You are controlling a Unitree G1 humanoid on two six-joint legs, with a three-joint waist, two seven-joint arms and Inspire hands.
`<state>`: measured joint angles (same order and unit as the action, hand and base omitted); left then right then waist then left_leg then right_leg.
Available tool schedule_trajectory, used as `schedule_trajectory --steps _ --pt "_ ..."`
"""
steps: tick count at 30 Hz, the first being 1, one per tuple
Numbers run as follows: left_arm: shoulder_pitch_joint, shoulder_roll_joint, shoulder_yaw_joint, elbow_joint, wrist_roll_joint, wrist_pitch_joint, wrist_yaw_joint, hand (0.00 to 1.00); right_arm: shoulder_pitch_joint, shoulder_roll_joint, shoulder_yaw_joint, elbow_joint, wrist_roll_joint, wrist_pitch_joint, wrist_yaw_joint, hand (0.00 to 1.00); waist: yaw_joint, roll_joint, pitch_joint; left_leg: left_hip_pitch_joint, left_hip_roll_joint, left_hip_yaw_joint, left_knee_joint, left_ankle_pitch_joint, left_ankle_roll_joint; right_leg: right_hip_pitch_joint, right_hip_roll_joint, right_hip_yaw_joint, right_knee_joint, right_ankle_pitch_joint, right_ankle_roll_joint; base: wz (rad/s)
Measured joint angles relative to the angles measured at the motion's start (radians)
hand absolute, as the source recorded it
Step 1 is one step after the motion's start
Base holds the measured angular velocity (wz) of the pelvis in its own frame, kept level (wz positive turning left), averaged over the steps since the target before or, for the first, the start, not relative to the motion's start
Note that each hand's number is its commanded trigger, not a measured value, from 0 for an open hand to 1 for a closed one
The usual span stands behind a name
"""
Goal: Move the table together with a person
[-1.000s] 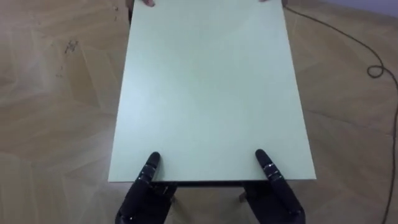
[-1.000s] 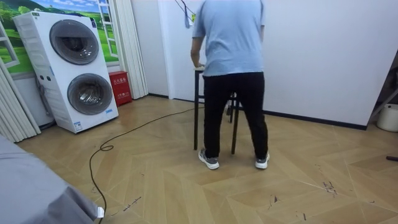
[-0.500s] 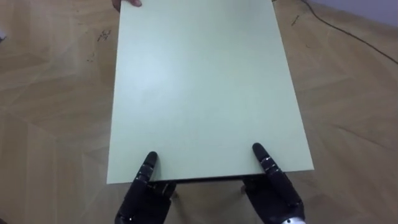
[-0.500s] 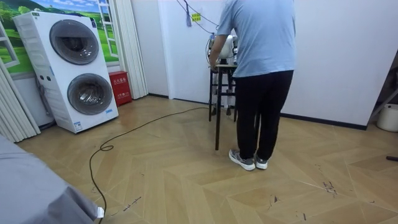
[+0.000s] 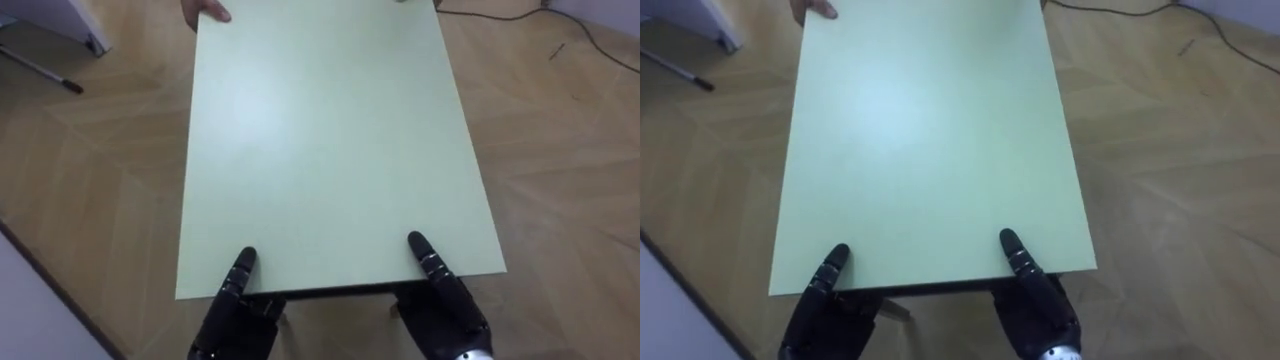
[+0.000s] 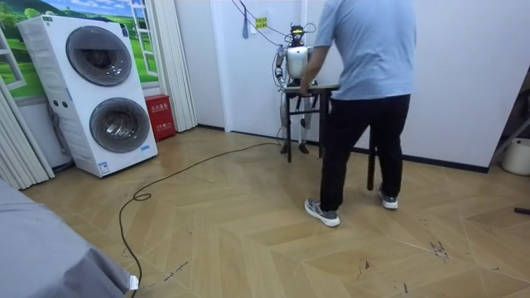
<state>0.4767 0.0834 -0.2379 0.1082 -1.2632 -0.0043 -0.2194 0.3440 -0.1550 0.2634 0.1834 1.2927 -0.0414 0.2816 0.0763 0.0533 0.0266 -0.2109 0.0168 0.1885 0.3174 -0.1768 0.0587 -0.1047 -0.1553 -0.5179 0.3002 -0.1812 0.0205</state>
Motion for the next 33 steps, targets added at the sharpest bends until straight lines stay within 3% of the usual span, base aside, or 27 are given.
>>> schedule_trajectory --steps 4,9,11,13,17,21,26,30,31,32,33 --pt "-0.001 0.0 -0.002 0.0 0.0 0.0 0.0 1.0 0.001 0.001 -0.007 0.0 -0.008 0.0 0.0 1.0 -0.003 -0.018 0.007 -0.008 -0.027 -0.026 -0.005 0.005 0.015 0.008 -0.022 0.006 0.032 -0.015 0.018 0.5" --pt "-0.004 0.027 -0.031 -0.009 0.012 -0.01 -0.003 1.0 0.044 0.008 -0.019 0.001 0.021 0.0 0.003 1.0 -0.025 -0.023 0.0087 -0.009 -0.093 -0.193 0.013 0.016 0.035 0.038 -0.019 0.177 0.059 -0.036 0.038 0.9" --pt "-0.008 0.037 -0.029 -0.009 0.012 -0.011 -0.003 1.0 0.046 0.012 -0.01 0.001 0.033 -0.001 0.003 1.0 -0.026 -0.025 0.0094 -0.008 -0.111 -0.231 0.013 0.029 0.035 0.062 -0.008 0.248 0.031 -0.04 0.042 0.69" --pt "-0.015 0.038 -0.024 -0.01 0.017 -0.012 -0.002 1.0 0.046 0.019 -0.008 0.001 0.038 -0.001 0.0 1.0 -0.017 -0.032 0.0124 -0.012 -0.125 -0.257 0.012 0.037 0.03 0.085 0.002 0.276 -0.006 -0.042 0.045 0.54" --pt "-0.014 0.048 -0.02 -0.018 0.017 -0.03 0.0 1.0 0.039 0.03 0.011 0.001 0.05 -0.004 -0.005 1.0 0.001 -0.059 0.0091 -0.03 -0.131 -0.287 0.02 0.052 0.013 0.112 0.021 0.27 -0.06 -0.043 0.049 0.36" --pt "-0.011 0.045 -0.02 -0.018 0.004 -0.031 0.014 1.0 0.022 0.02 0.029 0.001 0.054 -0.015 -0.024 1.0 0.018 -0.067 0.0093 -0.041 -0.126 -0.311 0.025 0.061 0.0 0.124 0.038 0.261 -0.08 -0.043 0.048 0.19" --pt "-0.003 0.043 -0.04 -0.018 -0.019 -0.031 0.023 1.0 0.019 0.0 0.042 0.001 0.061 -0.033 -0.029 1.0 0.042 -0.062 0.007 -0.061 -0.129 -0.364 0.034 0.069 -0.014 0.13 0.054 0.236 -0.081 -0.042 0.046 0.26" --pt "-0.004 0.038 -0.047 -0.018 -0.021 -0.031 0.031 1.0 0.019 -0.011 0.05 0.001 0.064 -0.052 -0.029 1.0 0.065 -0.048 0.0002 -0.073 -0.137 -0.418 0.038 0.08 -0.028 0.135 0.069 0.222 -0.08 -0.044 0.039 0.43" --pt "-0.008 0.037 -0.045 -0.018 -0.021 -0.031 0.031 1.0 0.019 -0.012 0.046 0.001 0.061 -0.053 -0.029 1.0 0.065 -0.04 -0.0032 -0.078 -0.144 -0.451 0.028 0.097 -0.035 0.136 0.076 0.205 -0.079 -0.043 0.026 0.87" --pt "-0.023 0.037 -0.049 -0.018 -0.018 -0.031 0.036 1.0 0.02 -0.01 0.04 0.001 0.061 -0.059 -0.026 1.0 0.053 -0.033 -0.0039 -0.078 -0.154 -0.495 -0.003 0.131 -0.043 0.135 0.086 0.2 -0.08 -0.043 -0.002 1.32" --pt "-0.045 0.037 -0.057 -0.018 -0.009 -0.031 0.043 1.0 0.022 -0.009 0.034 -0.001 0.072 -0.07 -0.016 1.0 0.045 -0.031 -0.0062 -0.076 -0.159 -0.512 -0.072 0.193 -0.052 0.122 0.1 0.197 -0.085 -0.042 -0.023 1.39"
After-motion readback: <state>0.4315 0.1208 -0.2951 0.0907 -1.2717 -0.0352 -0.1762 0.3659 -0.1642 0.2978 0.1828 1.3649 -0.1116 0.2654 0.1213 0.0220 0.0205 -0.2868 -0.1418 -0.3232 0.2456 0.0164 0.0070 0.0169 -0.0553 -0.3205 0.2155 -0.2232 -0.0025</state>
